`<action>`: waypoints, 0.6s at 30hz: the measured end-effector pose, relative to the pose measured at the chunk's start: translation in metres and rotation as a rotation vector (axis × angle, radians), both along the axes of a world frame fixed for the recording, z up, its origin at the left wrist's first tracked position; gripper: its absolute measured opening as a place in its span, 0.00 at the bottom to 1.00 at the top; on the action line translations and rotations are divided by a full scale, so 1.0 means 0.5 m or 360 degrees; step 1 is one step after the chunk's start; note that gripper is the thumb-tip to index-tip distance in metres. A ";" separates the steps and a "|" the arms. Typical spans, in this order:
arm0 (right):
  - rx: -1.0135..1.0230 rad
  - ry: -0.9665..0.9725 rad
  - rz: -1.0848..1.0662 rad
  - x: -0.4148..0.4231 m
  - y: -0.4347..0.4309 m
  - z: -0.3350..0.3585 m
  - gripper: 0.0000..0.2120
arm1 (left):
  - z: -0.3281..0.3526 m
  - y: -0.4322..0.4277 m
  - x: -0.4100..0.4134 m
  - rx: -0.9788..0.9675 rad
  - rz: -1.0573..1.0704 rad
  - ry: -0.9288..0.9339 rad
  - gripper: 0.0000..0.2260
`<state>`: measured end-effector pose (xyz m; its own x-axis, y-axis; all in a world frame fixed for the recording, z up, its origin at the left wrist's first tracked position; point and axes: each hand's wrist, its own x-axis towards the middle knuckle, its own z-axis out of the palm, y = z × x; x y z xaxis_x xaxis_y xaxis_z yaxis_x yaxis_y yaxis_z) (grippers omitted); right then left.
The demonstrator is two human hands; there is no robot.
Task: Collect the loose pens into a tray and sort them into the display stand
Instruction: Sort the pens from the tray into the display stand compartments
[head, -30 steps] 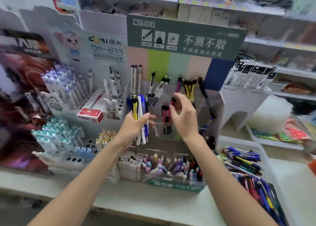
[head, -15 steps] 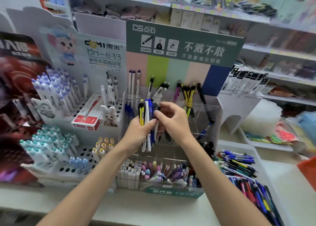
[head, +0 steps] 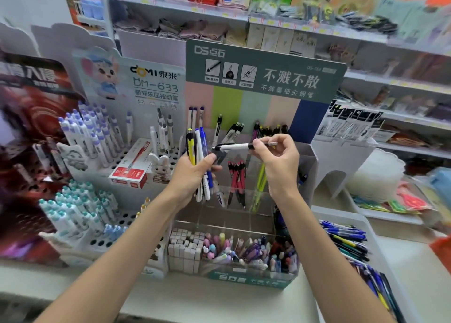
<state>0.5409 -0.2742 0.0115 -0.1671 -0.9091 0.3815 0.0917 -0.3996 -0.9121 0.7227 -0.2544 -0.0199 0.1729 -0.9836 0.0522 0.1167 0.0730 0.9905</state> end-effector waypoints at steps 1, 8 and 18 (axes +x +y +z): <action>0.0011 0.0017 0.0023 -0.001 -0.002 -0.002 0.11 | 0.005 -0.001 -0.002 -0.0023 0.0005 0.0013 0.09; 0.0178 0.0904 0.0522 -0.002 0.018 -0.015 0.34 | 0.042 -0.007 -0.008 -0.0239 0.0048 -0.0048 0.11; 0.0148 0.0778 0.0581 0.012 0.008 0.004 0.41 | 0.033 -0.010 0.012 -0.0199 0.0061 -0.0042 0.06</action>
<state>0.5471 -0.2703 0.0136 0.3354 -0.9078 0.2519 -0.2302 -0.3382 -0.9125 0.7286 -0.2594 -0.0032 0.2075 -0.9617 0.1793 0.0852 0.2003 0.9760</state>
